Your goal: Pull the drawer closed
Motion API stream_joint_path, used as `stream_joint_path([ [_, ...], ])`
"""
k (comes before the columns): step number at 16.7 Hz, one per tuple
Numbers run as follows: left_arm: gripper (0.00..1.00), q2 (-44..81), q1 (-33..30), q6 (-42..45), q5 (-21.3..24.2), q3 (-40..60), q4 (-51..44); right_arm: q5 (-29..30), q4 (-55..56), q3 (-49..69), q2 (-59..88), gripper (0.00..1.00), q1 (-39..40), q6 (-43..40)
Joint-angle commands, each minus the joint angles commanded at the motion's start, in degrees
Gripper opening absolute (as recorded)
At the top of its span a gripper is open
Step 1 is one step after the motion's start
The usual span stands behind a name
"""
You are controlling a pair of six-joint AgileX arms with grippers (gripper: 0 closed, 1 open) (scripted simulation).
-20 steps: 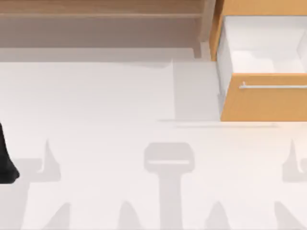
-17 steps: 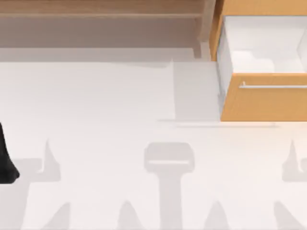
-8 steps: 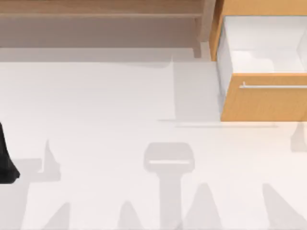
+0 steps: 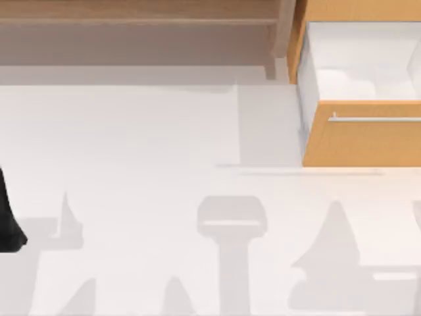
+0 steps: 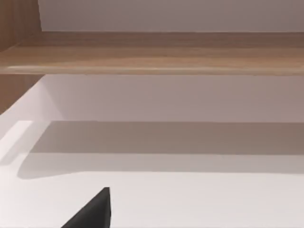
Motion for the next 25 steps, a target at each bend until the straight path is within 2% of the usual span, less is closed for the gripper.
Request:
stream_joint_path([
  [5,1.0,0.0,0.0,0.0,0.0,0.0,0.0,-3.39,4.71,2.58,7.22,1.0,-3.42,-0.06],
  [10,1.0,0.0,0.0,0.0,0.0,0.0,0.0,-3.27,4.57,2.33,7.06,1.0,-3.18,-0.07],
  [13,1.0,0.0,0.0,0.0,0.0,0.0,0.0,-1.28,6.56,1.01,8.23,1.0,-1.57,-3.5],
  [18,1.0,0.0,0.0,0.0,0.0,0.0,0.0,7.15,14.87,-4.51,14.29,1.0,6.48,-18.14],
  [25,1.0,0.0,0.0,0.0,0.0,0.0,0.0,24.97,32.14,-11.25,28.01,1.0,24.62,-47.92],
])
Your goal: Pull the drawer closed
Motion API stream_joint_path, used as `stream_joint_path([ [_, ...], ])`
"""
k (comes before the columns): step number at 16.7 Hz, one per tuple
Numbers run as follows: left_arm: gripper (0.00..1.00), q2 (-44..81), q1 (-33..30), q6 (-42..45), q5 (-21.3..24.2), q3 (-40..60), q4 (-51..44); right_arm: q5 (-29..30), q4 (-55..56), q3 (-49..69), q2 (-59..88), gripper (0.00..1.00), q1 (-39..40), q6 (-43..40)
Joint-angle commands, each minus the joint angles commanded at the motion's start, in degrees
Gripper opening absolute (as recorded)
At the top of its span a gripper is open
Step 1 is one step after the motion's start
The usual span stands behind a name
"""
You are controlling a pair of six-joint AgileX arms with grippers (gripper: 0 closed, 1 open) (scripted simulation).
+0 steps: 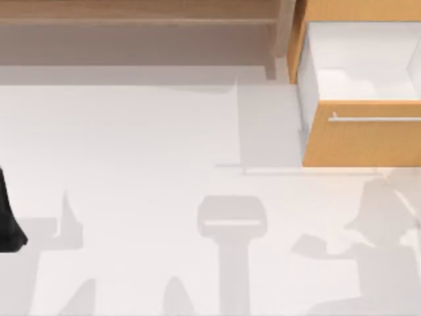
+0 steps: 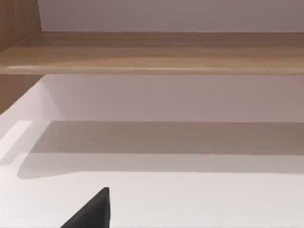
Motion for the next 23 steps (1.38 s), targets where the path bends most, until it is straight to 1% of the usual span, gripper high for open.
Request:
stream_joint_path([
  [6,1.0,0.0,0.0,0.0,0.0,0.0,0.0,15.89,15.1,-0.94,11.72,1.0,15.65,-24.92],
  [9,1.0,0.0,0.0,0.0,0.0,0.0,0.0,22.14,20.94,-0.47,16.16,1.0,21.62,-34.43],
  [11,1.0,0.0,0.0,0.0,0.0,0.0,0.0,25.15,23.72,-0.1,18.26,1.0,24.44,-38.93],
  [14,1.0,0.0,0.0,0.0,0.0,0.0,0.0,27.36,25.75,0.26,19.77,1.0,26.49,-42.21],
  [20,1.0,0.0,0.0,0.0,0.0,0.0,0.0,27.26,25.59,0.26,20.0,1.0,26.3,-42.23],
  [23,1.0,0.0,0.0,0.0,0.0,0.0,0.0,26.42,23.98,2.54,20.21,1.0,25.54,-42.32],
])
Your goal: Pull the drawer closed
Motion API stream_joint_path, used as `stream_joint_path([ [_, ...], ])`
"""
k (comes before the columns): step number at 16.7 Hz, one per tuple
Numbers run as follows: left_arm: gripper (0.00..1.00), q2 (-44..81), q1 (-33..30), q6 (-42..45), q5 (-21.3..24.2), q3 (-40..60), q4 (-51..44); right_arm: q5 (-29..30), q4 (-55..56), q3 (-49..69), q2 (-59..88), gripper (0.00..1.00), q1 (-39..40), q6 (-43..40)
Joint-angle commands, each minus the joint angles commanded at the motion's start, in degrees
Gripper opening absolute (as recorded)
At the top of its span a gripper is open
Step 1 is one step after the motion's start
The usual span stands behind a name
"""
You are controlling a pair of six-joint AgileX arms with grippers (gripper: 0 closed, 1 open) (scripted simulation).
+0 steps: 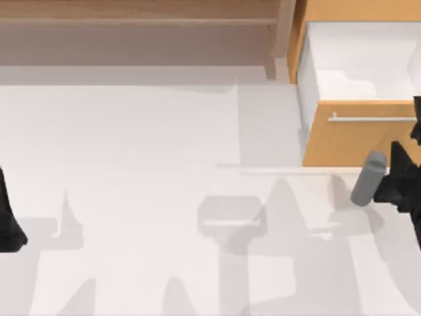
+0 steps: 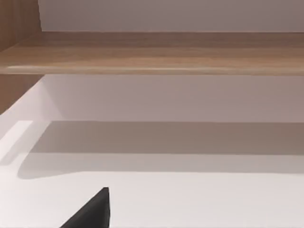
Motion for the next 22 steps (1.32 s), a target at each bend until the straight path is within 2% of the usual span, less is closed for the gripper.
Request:
stream_joint_path([
  [8,1.0,0.0,0.0,0.0,0.0,0.0,0.0,-1.17,-2.59,3.13,0.54,1.0,-1.19,-0.01],
  [21,1.0,0.0,0.0,0.0,0.0,0.0,0.0,-1.17,-2.59,3.13,0.54,0.02,-1.19,-0.01],
  [22,1.0,0.0,0.0,0.0,0.0,0.0,0.0,-1.17,-2.59,3.13,0.54,0.0,-1.19,-0.01],
])
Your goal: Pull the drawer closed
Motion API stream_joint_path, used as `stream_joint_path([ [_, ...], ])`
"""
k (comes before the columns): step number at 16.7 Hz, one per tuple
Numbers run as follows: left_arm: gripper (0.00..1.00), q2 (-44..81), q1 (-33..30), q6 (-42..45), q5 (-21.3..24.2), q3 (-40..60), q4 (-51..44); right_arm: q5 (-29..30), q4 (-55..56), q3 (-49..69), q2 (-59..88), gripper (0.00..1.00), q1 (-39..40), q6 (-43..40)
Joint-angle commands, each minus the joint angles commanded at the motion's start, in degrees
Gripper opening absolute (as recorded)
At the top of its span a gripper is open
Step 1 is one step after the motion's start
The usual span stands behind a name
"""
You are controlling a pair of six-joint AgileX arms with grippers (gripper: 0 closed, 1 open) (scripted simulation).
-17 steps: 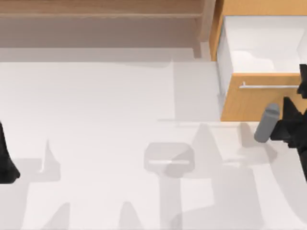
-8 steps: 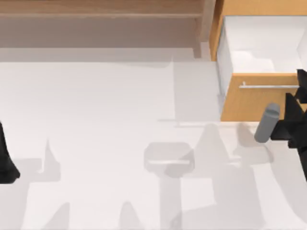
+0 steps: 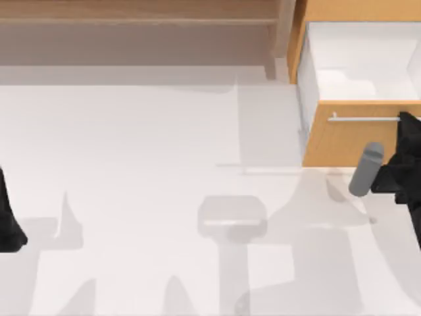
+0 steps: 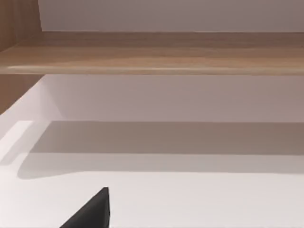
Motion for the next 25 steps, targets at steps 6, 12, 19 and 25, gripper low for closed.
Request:
stream_joint_path([
  [6,1.0,0.0,0.0,0.0,0.0,0.0,0.0,0.0,0.0,0.0,0.0,0.0,0.0,0.0],
  [12,1.0,0.0,0.0,0.0,0.0,0.0,0.0,-0.85,-1.95,3.07,0.8,0.0,-0.68,0.13],
  [19,1.0,0.0,0.0,0.0,0.0,0.0,0.0,-3.68,-9.28,13.24,4.21,0.0,-3.67,0.1],
  [25,1.0,0.0,0.0,0.0,0.0,0.0,0.0,-3.84,-10.01,14.06,4.38,0.0,-3.68,0.26],
])
